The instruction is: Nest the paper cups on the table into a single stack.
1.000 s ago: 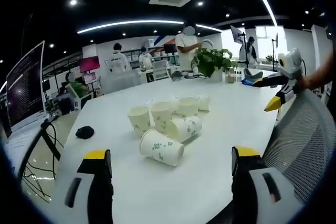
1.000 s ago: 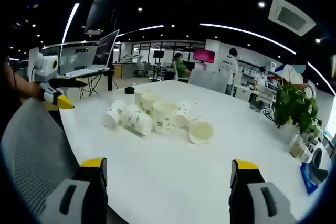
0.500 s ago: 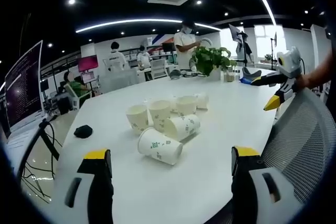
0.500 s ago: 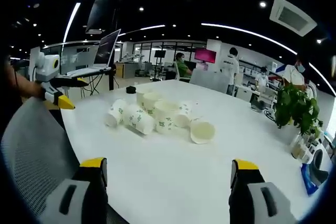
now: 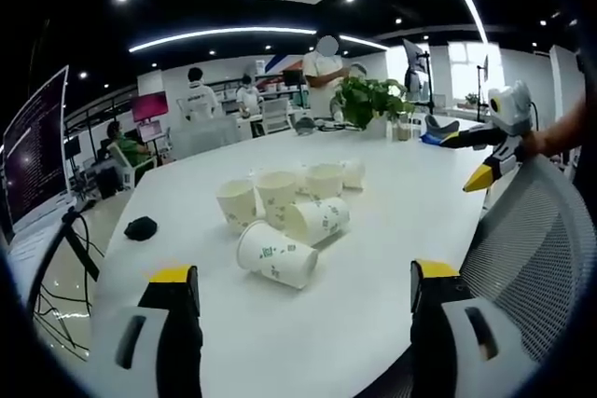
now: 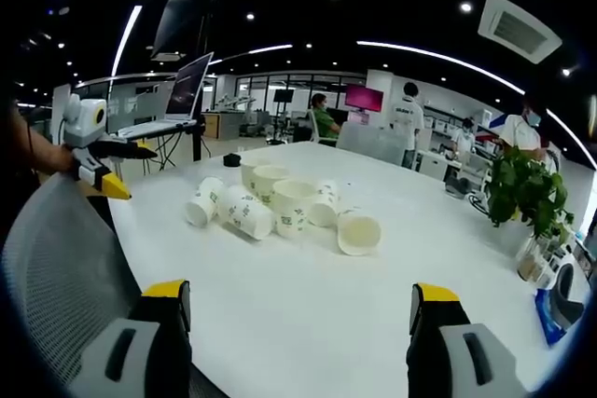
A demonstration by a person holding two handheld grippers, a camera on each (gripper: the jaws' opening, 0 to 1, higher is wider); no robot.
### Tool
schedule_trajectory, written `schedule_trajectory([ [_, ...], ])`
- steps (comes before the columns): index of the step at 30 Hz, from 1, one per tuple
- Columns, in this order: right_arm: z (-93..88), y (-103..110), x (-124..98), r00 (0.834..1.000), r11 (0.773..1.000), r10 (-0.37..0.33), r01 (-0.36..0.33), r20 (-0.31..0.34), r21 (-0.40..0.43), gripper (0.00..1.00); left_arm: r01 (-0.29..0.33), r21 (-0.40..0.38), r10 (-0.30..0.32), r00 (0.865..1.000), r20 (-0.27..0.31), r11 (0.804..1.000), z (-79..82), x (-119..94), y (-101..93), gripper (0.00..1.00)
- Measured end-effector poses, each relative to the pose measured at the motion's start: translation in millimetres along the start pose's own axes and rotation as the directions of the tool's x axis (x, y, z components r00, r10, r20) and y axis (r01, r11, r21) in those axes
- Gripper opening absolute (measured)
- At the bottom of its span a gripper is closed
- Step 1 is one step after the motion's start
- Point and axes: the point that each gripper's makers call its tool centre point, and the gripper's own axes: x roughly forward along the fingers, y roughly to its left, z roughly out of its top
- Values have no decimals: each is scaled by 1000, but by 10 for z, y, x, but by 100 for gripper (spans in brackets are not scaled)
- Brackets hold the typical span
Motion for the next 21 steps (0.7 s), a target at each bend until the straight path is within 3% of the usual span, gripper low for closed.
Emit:
schedule_trajectory([
  [18,21,18,-7,1000,1000,-5,5,-6,-25,100,24,-11,-24,1000,2,1000,35,-13,1,90],
  [21,29,3,-11,1000,1000,-12,12,-2,-16,100,22,4,-22,1000,-5,1000,53,1,77,87],
])
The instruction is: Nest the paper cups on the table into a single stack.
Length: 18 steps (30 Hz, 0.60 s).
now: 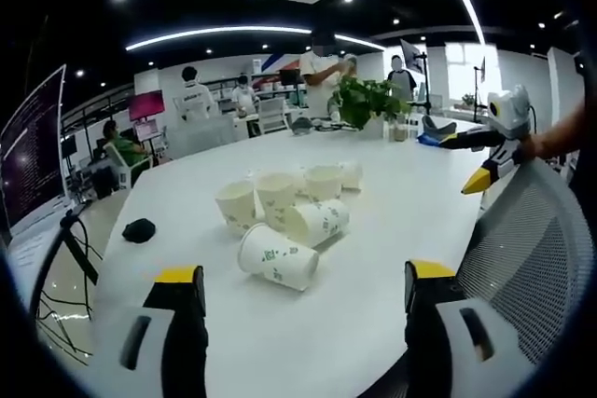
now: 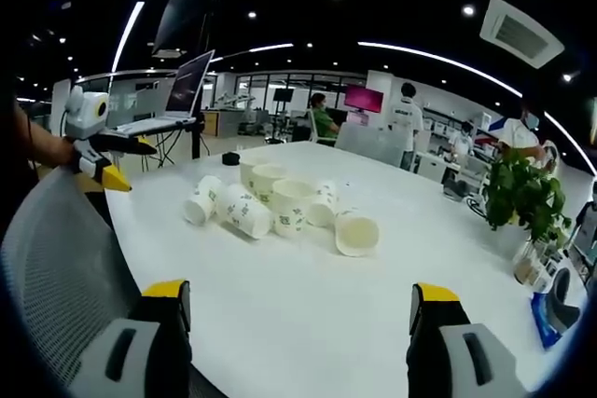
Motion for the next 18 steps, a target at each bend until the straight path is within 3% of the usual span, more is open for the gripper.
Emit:
schedule_trajectory([
  [8,15,-43,-17,1000,1000,-23,22,7,21,100,-6,-15,6,1000,13,1000,165,111,316,84],
  [18,23,-52,-15,1000,999,-13,12,24,44,100,76,-41,-77,997,-13,996,193,350,439,65],
])
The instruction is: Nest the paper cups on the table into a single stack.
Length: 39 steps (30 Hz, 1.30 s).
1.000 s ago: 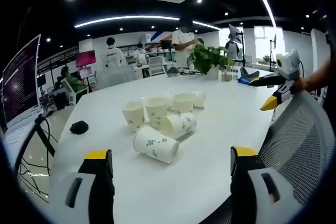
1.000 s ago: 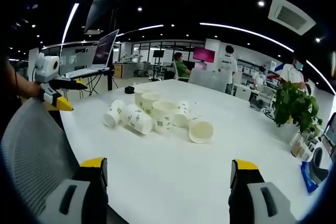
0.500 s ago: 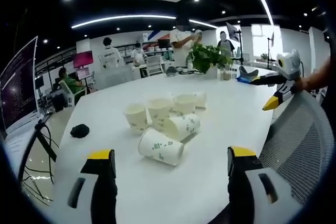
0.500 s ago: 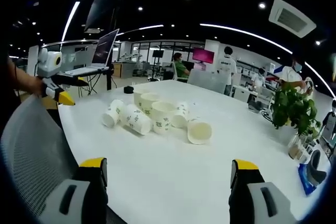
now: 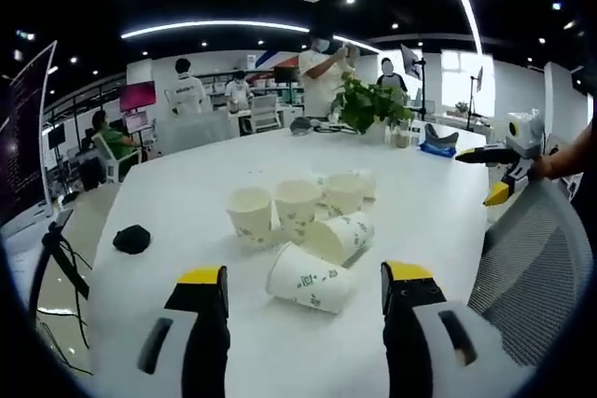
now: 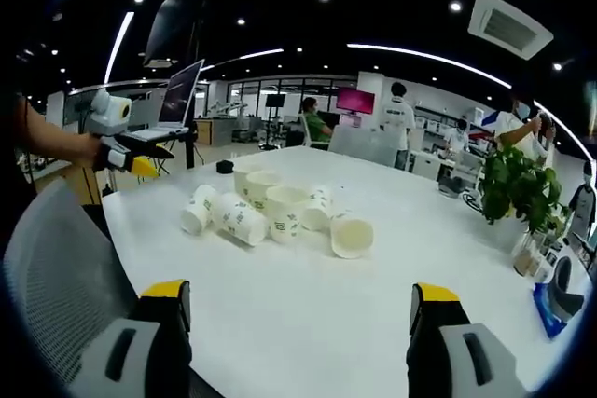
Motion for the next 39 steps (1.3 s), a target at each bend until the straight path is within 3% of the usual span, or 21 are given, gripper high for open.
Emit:
schedule_trajectory([
  [10,-9,11,5,1000,1000,12,-12,3,8,100,70,-96,-71,997,-10,993,43,233,14,52],
  [21,-4,6,4,1000,1000,7,-7,2,9,99,137,-167,-141,990,-12,976,68,514,198,38],
  [27,-5,-9,-2,1000,1000,-2,2,2,12,99,212,-213,-228,972,-51,954,-22,665,258,28],
  [32,-1,-20,-6,1000,1000,-9,9,4,3,99,246,-228,-268,961,-73,942,-62,725,247,22],
  [37,-14,-29,-3,1000,1000,-9,9,0,7,98,262,-245,-294,950,-104,933,-124,774,229,22],
  [39,-19,-25,0,1000,1000,-6,6,-2,5,98,260,-225,-289,951,-106,939,-158,798,314,15],
])
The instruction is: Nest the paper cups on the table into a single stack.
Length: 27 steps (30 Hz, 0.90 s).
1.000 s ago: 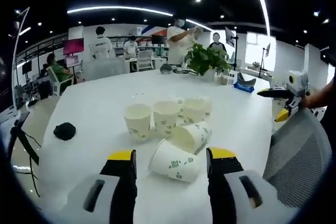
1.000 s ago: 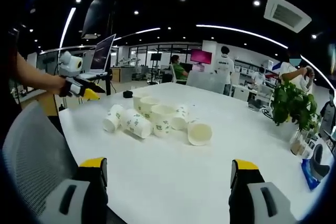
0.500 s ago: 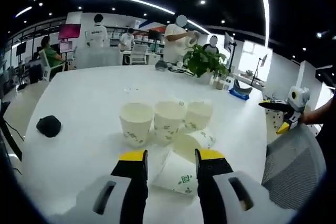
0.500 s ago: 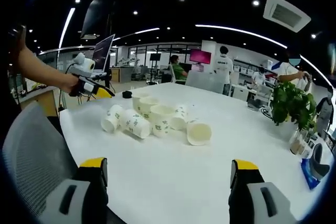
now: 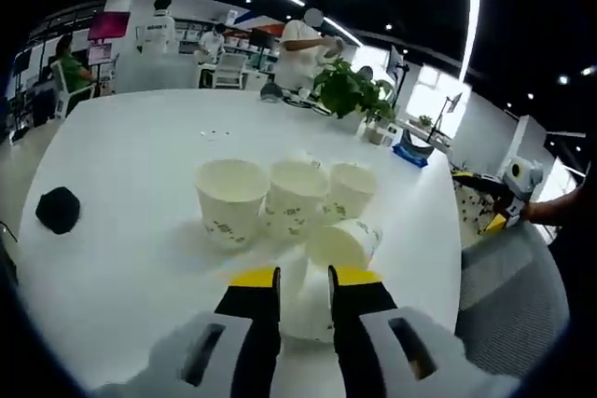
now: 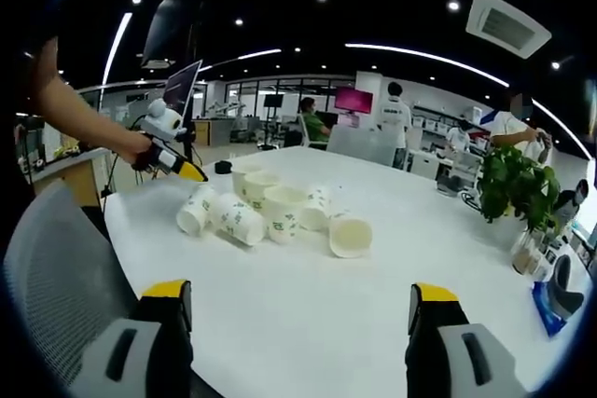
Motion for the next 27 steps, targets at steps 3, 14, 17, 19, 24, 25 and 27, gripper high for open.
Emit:
schedule_trajectory([
  [3,-3,1,0,1000,1000,0,0,-3,0,98,3,-20,-3,1000,7,1000,20,9,19,13],
  [14,-15,-2,4,1000,1000,-7,7,-17,0,97,50,-76,-51,999,-6,996,-8,76,22,11],
  [17,-21,0,5,1000,1000,-6,6,-20,-2,97,87,-133,-89,996,-8,987,-10,115,-19,13],
  [19,-32,-3,8,1000,1000,-5,5,-24,-4,97,97,-158,-102,995,-18,983,-22,136,-53,17],
  [24,-47,-8,10,1000,1000,-4,4,-27,-3,97,133,-201,-147,988,-57,971,-89,189,-142,18],
  [25,-47,-5,11,1000,1000,-3,3,-27,-3,96,138,-209,-155,986,-65,968,-99,191,-175,19],
  [27,-50,13,13,999,1000,1,-2,-34,-13,96,138,-212,-155,986,-65,967,-93,196,-256,17],
])
